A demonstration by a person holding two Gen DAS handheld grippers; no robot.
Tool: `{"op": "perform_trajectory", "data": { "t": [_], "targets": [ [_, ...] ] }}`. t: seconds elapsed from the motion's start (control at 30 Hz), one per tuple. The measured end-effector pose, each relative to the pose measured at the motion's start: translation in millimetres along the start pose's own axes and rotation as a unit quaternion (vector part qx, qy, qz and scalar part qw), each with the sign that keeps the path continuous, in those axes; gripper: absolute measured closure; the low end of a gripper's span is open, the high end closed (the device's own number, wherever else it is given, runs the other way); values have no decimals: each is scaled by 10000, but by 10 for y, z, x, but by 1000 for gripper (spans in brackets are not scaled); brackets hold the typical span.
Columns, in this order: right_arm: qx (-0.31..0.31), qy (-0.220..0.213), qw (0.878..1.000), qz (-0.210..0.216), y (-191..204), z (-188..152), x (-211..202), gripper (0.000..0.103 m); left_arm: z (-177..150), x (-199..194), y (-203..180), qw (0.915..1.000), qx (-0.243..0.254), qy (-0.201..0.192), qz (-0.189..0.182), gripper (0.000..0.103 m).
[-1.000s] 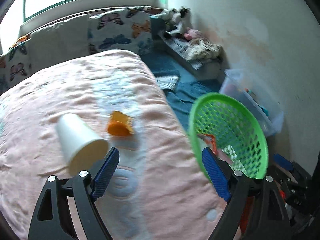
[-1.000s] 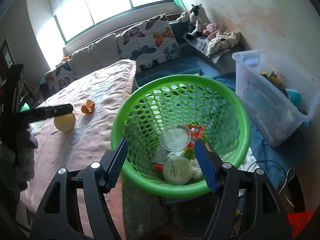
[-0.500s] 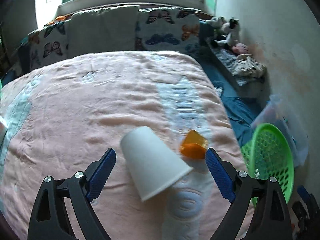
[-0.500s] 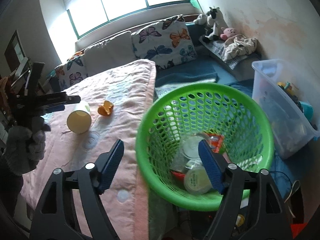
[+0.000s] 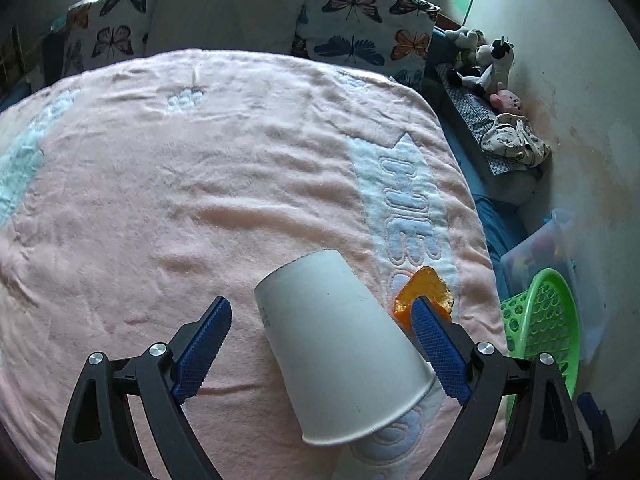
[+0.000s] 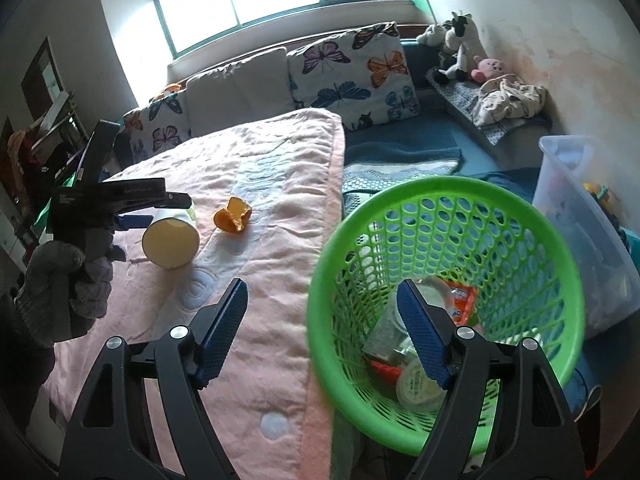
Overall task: Collect trash
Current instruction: 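Move the left tool to the white paper cup and grasp it, then grasp the orange peel on the bed with the right tool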
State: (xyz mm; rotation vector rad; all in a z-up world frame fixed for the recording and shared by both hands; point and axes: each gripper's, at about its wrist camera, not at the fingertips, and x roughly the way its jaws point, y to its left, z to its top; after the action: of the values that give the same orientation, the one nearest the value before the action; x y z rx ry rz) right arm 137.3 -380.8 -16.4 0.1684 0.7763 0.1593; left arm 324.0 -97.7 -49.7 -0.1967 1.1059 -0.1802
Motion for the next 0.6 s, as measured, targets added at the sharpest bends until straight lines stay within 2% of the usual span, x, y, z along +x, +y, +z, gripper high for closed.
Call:
{"op": "perform_trajectory", "data": {
  "t": [0.23, 0.37, 0.43, 0.6],
  "targets": [
    [-160, 92, 9998, 79, 126, 91, 180, 26, -1, 102, 65, 9989, -238, 201, -352, 16],
    [-210, 135, 9996, 140, 189, 145, 276, 26, -14, 147, 70, 9976, -292, 316, -550, 28],
    [-221, 157, 9995, 172, 213, 151, 311, 26, -23, 150, 78, 9974, -293, 294, -593, 29],
    [-266, 244, 9991, 239, 293, 161, 432, 26, -30, 67, 110, 9970, -271, 216, -689, 39]
  ]
}}
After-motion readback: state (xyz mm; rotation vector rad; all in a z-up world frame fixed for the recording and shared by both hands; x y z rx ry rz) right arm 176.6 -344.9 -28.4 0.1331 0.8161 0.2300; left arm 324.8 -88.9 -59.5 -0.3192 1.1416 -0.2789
